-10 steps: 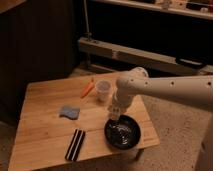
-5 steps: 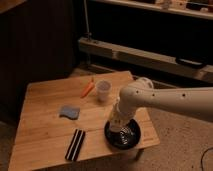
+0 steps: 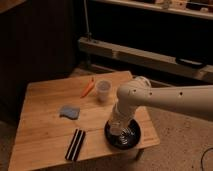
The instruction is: Place the bottle in the ceramic bowl
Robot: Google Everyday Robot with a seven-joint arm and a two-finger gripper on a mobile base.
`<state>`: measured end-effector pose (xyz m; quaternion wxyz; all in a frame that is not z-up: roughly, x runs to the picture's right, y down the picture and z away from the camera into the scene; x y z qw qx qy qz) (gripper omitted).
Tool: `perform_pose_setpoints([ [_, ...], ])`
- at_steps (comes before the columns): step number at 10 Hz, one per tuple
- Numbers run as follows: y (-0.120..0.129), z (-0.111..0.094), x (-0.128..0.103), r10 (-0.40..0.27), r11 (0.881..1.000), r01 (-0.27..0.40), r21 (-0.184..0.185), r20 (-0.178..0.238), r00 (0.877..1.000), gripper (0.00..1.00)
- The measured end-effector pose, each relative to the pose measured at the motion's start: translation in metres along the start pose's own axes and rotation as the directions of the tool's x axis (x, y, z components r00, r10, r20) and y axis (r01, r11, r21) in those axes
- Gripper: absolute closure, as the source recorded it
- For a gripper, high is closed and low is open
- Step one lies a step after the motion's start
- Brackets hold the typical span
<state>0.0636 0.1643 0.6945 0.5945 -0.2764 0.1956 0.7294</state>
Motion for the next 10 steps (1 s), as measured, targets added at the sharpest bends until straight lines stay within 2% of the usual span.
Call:
perform_pose_setpoints([
  [4, -0.003, -0.0108, 0.0113, -0.028, 1.0, 0.028, 0.005, -0.022, 0.999, 0.2],
  [10, -0.0031, -0.0112, 0.012, -0.029, 1.0, 0.029, 0.006, -0.024, 0.999, 0.2],
])
